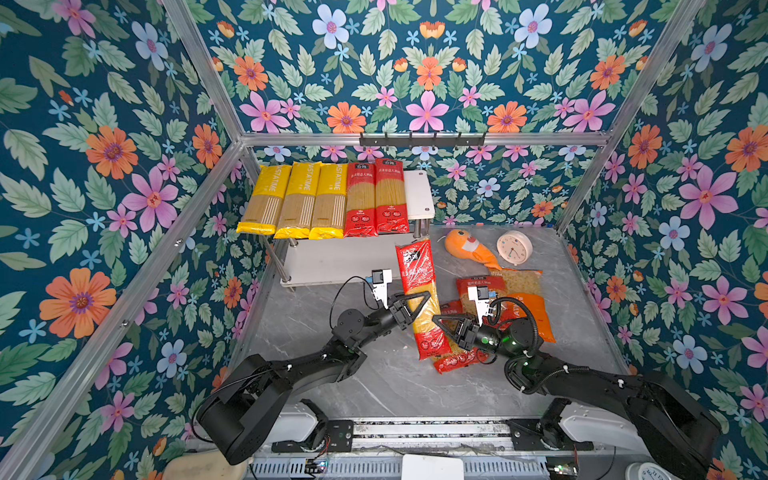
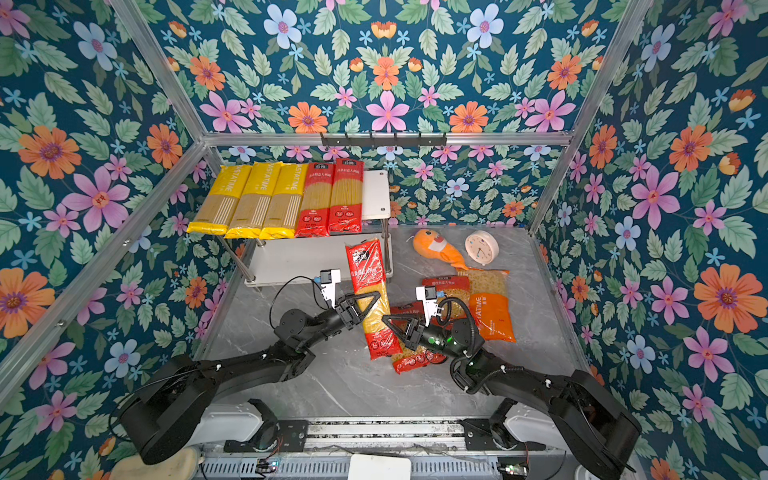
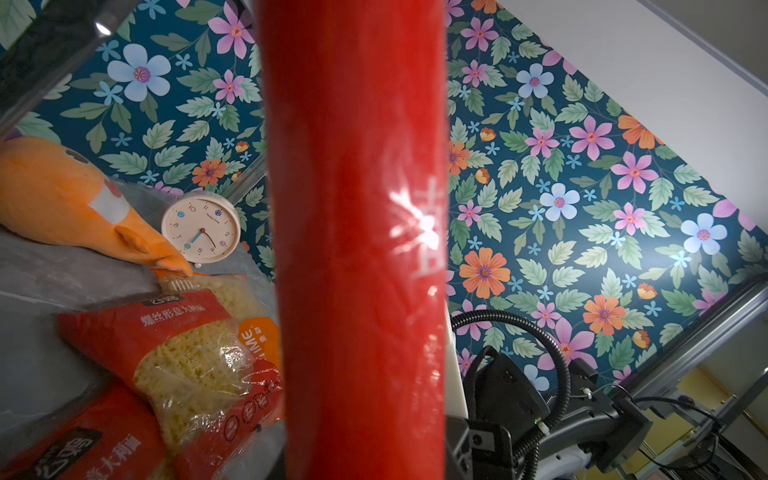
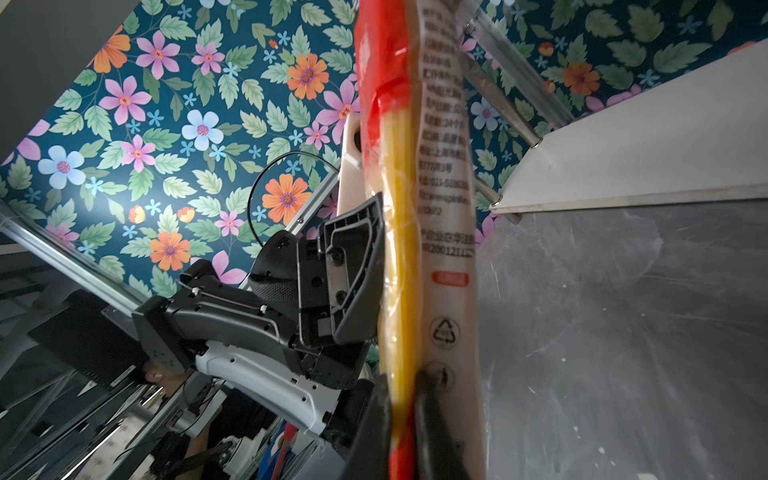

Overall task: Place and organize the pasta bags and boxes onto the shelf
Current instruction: 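Lift the upright spaghetti pack with both grippers above the table, then raise the upright pack onto the shelf top with the right gripper while left releases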

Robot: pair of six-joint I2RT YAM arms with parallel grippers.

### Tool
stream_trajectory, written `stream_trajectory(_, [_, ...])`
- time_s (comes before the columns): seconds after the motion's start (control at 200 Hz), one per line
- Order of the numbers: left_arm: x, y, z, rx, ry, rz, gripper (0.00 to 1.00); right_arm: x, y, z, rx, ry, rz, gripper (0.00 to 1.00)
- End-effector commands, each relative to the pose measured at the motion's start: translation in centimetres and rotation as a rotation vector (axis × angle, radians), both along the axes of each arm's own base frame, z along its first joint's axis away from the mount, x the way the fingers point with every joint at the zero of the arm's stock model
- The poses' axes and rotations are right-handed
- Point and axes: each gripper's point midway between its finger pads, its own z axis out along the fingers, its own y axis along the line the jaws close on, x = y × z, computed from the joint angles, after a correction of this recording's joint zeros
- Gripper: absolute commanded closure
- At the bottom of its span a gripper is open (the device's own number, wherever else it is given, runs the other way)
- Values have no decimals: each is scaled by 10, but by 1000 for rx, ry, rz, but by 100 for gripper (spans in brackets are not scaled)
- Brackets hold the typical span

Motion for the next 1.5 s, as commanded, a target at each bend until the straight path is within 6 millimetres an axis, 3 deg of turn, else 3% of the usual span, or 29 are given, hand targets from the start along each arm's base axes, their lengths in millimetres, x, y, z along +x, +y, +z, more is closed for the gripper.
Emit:
stream_trajectory(0.0, [-14, -5, 27, -28, -97, -46, 82, -12, 4, -2, -49, -32, 53, 78])
stream_trajectory(0.195, [-9, -6, 42, 22, -131, 9, 85, -14, -3, -5, -102, -46, 26, 59])
stream_trajectory(0.4, [-6, 0, 73, -4, -182, 59, 87, -14, -2, -16, -175, -16, 36, 41])
stream_trajectory(0.575, [5, 2, 98, 9, -198, 110, 87, -7, 1, -18, -191, -16, 19, 35])
stream_trajectory(0.69, [13, 5, 108, -10, -185, 131, 86, -8, 8, -6, -151, -45, 52, 35])
stream_trajectory(0.97, [21, 9, 106, -38, -151, 137, 83, -2, 10, 25, -54, -109, 32, 49])
stream_trajectory(1.215, [25, 13, 104, -48, -126, 135, 75, 1, 14, 38, -16, -139, 34, 78])
stream_trajectory(1.495, [33, 24, 116, -81, -118, 124, 60, 12, 18, 63, 11, -177, 15, 91])
